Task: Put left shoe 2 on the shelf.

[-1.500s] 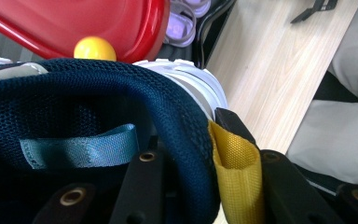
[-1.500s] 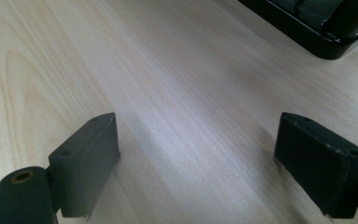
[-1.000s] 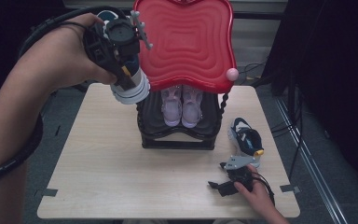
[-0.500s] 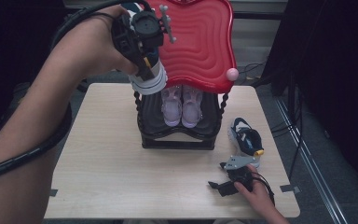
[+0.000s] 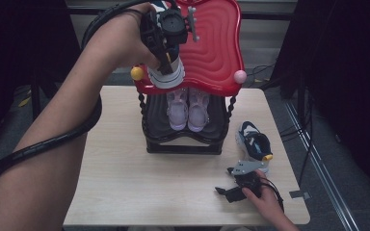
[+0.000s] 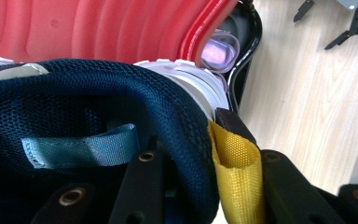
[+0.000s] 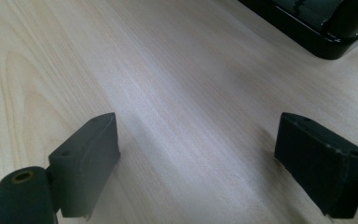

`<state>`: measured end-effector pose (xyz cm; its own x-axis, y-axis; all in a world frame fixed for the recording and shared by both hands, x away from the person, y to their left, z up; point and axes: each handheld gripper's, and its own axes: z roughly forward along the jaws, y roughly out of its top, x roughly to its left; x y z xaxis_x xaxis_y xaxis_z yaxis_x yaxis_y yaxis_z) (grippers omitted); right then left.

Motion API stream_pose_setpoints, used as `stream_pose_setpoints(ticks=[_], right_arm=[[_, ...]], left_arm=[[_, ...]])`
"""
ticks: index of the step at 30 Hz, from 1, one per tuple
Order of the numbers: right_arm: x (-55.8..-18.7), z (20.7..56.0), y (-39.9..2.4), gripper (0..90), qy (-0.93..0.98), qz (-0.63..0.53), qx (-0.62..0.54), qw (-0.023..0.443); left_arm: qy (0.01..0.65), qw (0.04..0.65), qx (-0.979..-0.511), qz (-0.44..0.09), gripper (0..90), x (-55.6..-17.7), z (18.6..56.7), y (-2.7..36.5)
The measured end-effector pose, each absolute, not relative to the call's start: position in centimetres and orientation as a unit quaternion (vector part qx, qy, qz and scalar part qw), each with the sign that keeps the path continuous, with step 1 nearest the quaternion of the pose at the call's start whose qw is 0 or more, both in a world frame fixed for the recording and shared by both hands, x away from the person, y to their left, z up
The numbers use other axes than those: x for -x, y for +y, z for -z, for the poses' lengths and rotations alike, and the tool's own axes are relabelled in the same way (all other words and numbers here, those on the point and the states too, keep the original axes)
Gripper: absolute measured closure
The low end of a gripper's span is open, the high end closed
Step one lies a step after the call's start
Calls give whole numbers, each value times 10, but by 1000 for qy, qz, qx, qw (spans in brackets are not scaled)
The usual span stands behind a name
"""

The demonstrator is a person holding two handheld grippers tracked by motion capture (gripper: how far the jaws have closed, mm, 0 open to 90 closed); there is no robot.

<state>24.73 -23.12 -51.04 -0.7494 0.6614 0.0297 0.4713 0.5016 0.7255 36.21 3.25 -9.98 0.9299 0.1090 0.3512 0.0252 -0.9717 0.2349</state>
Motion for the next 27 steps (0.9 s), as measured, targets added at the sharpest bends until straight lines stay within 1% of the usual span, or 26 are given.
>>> stream_pose_setpoints(ticks=[18,27], right_arm=[[-247,510,-231,129,857,-374,-330,127],[-247,510,-231,129,857,-374,-330,127]], left_arm=[[-12,90,-974,-209,724,-389,100,1],[-10,74,-974,-214,711,-398,104,-4]])
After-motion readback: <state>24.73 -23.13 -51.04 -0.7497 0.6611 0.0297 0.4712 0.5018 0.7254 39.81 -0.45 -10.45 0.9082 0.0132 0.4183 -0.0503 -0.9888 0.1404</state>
